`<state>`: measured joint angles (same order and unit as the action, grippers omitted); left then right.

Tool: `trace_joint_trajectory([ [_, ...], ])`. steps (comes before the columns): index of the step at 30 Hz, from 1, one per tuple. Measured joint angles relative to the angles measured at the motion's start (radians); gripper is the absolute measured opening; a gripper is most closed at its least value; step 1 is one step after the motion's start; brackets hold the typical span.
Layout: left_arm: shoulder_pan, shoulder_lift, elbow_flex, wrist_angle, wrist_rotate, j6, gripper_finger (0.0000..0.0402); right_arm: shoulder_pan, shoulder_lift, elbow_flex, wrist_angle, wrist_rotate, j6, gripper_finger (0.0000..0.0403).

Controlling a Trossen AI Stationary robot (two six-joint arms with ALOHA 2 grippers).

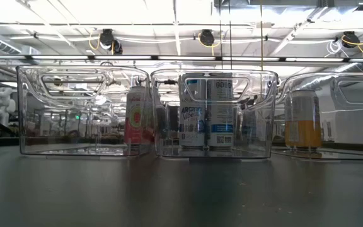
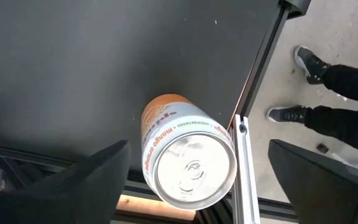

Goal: Sort soda cans
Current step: Put the yellow-white soda can into the right transparent bin

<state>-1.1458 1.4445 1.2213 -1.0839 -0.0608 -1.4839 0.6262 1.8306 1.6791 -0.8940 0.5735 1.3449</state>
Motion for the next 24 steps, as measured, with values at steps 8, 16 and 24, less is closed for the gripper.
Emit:
trace_joint_trajectory([
  [8,0.0,0.0,0.0,0.001,0.0,-0.056,0.0389,0.0,0.0,0.0,-0.001,0.0,-0.003,0.0348],
  [16,0.001,0.0,0.0,0.002,0.0,-0.074,0.0389,0.0,0.0,0.0,-0.001,0.0,-0.007,0.0348],
  [24,-0.013,0.0,0.0,-0.011,0.001,-0.082,0.0389,0.0,0.0,0.0,-0.001,0.001,-0.006,0.0348],
])
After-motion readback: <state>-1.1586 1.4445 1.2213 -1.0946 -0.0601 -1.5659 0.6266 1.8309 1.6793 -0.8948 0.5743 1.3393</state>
